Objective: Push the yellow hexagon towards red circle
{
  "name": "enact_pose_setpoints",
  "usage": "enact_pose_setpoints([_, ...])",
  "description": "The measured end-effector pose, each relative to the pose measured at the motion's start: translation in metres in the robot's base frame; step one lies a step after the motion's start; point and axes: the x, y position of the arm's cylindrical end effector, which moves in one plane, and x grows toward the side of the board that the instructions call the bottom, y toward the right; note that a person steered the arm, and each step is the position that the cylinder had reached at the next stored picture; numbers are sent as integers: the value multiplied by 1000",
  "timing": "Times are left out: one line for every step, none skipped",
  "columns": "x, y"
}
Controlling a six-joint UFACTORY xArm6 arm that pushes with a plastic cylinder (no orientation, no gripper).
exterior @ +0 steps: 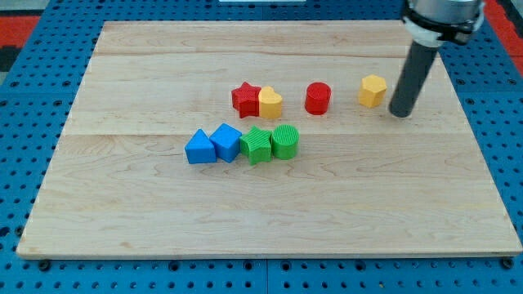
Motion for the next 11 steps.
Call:
enact_pose_setpoints([-29,8])
enact_pose_setpoints([-45,3])
enact_pose_setpoints([-45,-31])
enact_pose_setpoints([-44,-53])
enact_pose_setpoints([-44,-54])
enact_pose_setpoints([-39,-54])
enact_pose_setpoints([-29,-54])
enact_pose_setpoints([-26,-54])
enact_pose_setpoints([-26,-55])
enact_pose_setpoints([-26,-59])
enact_pose_setpoints([-26,-67])
